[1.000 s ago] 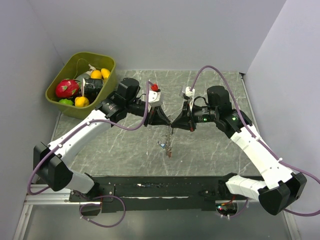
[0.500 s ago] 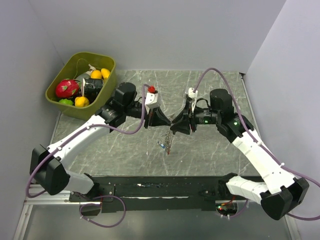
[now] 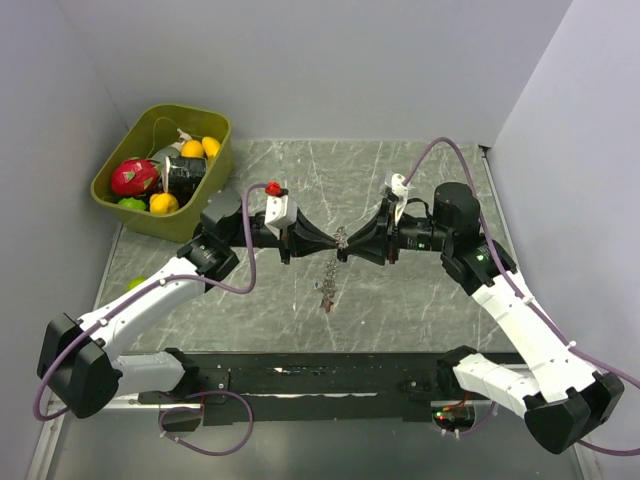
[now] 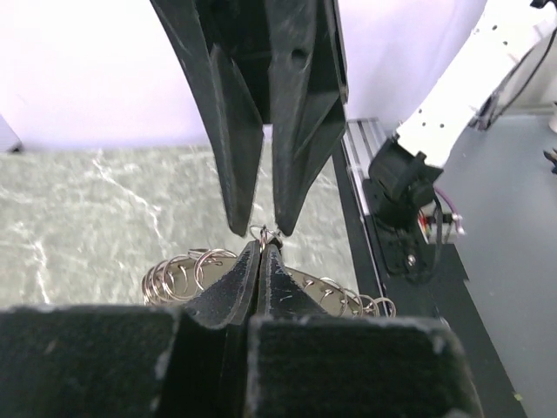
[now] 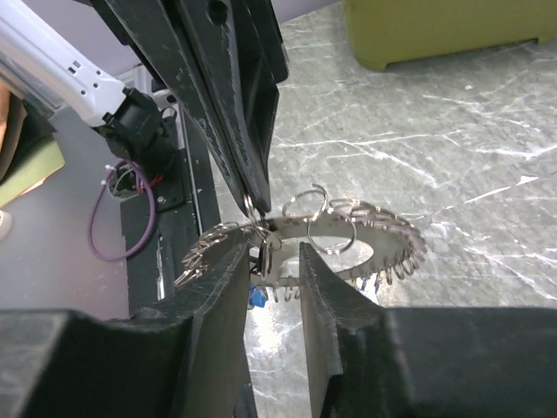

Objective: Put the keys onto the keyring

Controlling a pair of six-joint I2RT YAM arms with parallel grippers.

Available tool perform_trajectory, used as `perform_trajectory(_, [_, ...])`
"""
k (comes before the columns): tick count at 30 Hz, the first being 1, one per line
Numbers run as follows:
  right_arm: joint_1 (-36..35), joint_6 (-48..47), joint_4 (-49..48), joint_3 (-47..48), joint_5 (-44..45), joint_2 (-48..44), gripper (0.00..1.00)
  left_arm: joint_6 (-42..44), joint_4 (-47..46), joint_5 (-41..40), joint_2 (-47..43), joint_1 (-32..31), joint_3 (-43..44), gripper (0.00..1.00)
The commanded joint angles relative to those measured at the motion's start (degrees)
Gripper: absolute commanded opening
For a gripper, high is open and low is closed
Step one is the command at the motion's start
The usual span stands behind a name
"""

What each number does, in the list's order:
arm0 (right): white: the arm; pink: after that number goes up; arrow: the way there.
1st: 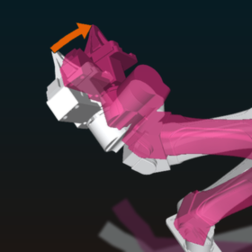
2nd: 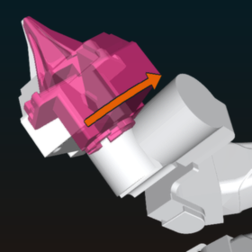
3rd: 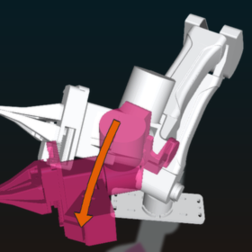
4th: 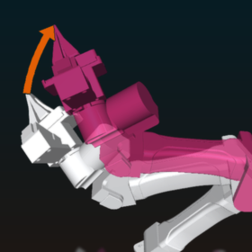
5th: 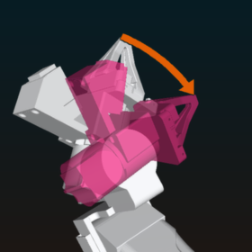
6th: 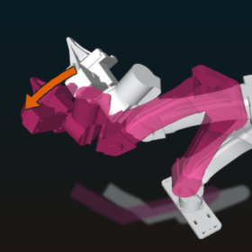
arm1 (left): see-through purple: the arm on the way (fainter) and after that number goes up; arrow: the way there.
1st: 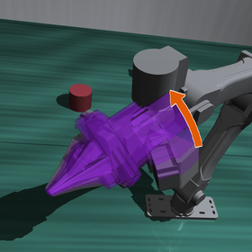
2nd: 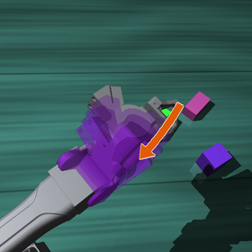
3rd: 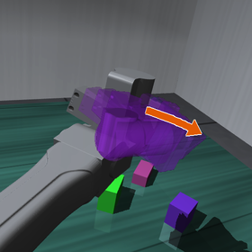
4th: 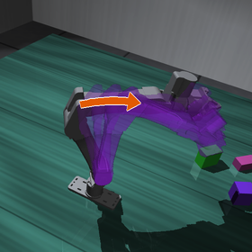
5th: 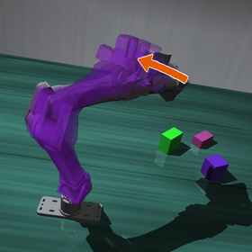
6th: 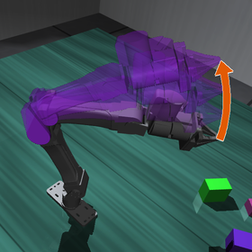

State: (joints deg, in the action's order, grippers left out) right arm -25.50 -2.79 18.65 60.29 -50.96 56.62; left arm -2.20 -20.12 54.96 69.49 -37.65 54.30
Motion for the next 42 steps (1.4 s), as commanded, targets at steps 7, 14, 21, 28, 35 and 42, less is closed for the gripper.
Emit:
perform_trajectory(7, [0.4,1.8,-5.0,-0.9,-7.3,-0.2,0.31,-6.3,-15.5,-1.7,-2.5,-0.1,-1.9,0.01])
perform_trajectory(14, [0.5,2.3,-5.6,-1.6,-8.0,-0.3,0.2,-6.4,-15.7,-1.6,-2.2,-0.1,-1.4,0.01])
perform_trajectory(21, [0.5,1.8,-4.4,-1.1,-7.2,0.6,0.02,-6.5,-15.8,-1.7,-2.3,-0.1,-1.4,0.01])
perform_trajectory(28, [0.6,0.8,-4.8,-1.5,-5.8,-2.2,0.17,-4.7,-13.5,-0.7,-2.7,0.0,-1.3,0.01])
perform_trajectory(35, [1.6,0.8,-6.3,-1.5,-7.3,-4.9,0.65,-4.3,-13.9,3.8,-2.9,0.1,-1.4,0.01])
perform_trajectory(42, [1.8,1.0,-6.3,-0.8,-9.4,-4.3,0.68,-5.0,-15.2,4.8,-3.0,0.2,-1.5,0.01])
